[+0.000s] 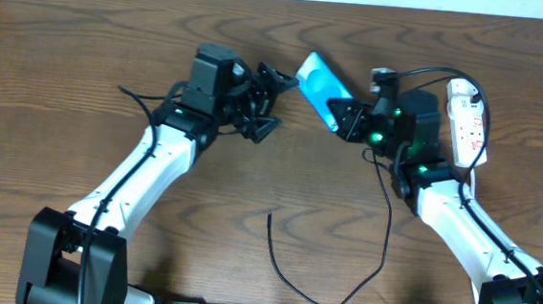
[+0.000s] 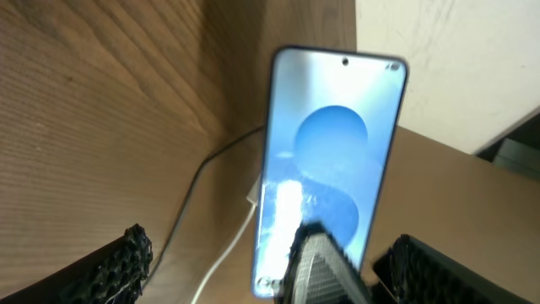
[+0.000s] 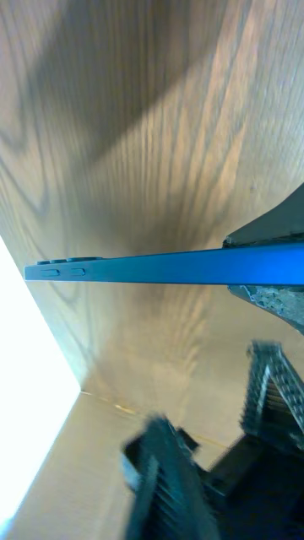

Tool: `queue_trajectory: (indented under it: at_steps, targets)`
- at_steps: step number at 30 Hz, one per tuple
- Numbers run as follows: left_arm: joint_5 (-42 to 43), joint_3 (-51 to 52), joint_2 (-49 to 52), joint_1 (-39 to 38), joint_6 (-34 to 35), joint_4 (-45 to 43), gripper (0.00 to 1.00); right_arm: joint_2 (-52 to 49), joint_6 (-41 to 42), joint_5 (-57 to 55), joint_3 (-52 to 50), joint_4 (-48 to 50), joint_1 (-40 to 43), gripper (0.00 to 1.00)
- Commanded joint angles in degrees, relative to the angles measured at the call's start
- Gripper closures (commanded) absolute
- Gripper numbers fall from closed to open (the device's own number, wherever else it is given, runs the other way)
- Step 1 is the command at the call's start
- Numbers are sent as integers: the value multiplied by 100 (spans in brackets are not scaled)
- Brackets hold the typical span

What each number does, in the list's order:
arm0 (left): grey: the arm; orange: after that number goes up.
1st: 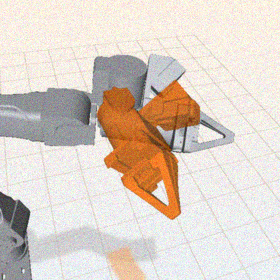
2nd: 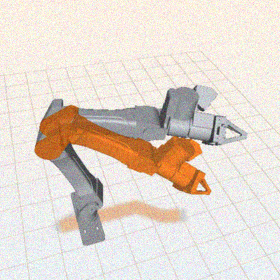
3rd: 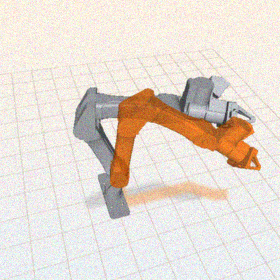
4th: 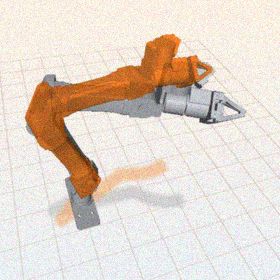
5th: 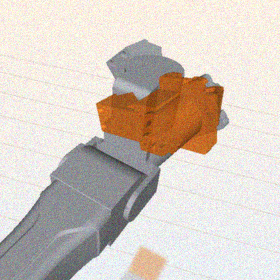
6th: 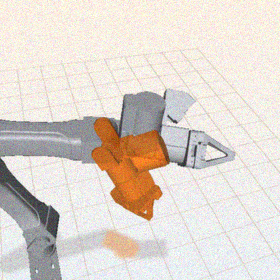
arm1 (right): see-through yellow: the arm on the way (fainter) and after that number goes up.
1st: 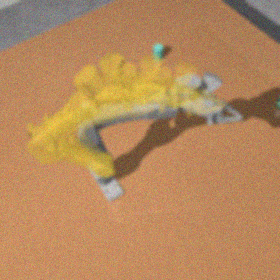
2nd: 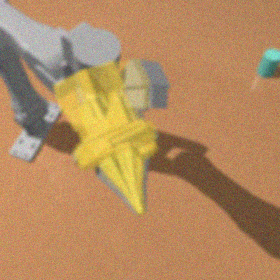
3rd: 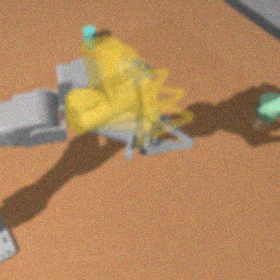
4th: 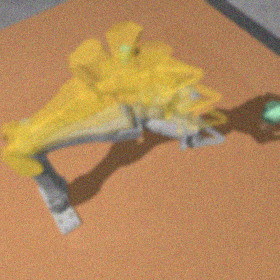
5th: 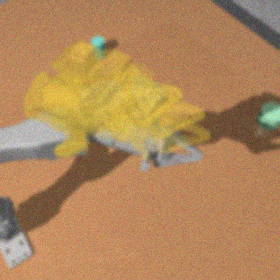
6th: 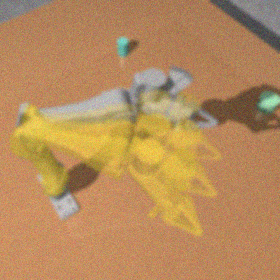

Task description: Plug charger to phone and switch on socket

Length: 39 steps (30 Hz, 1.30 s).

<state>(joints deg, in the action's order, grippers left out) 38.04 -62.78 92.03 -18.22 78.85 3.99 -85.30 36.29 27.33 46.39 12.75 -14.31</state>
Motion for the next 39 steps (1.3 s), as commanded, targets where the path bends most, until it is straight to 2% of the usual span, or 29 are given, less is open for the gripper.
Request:
queue_trajectory:
  at_steps: [1,9,18,26,30,39]
  targets:
    - [662,-46,-140,282,-31,-26,9,4,951,68,109,74,155,99]
    - [933,-44,-140,538,-33,-24,8,4,3163,450,109,79,184,99]
    - [881,-44,-140,535,-33,-48,9,4,4787,981,109,87,184,99]
    - [474,-44,-140,535,-37,-94,9,4,6161,1180,109,442,-28,99]
    - [461,-44,-140,535,-35,-286,9,4,6461,1064,109,514,-203,99]
    - [153,-44,-140,533,-31,-562,8,4,6564,726,109,1268,-444,99]
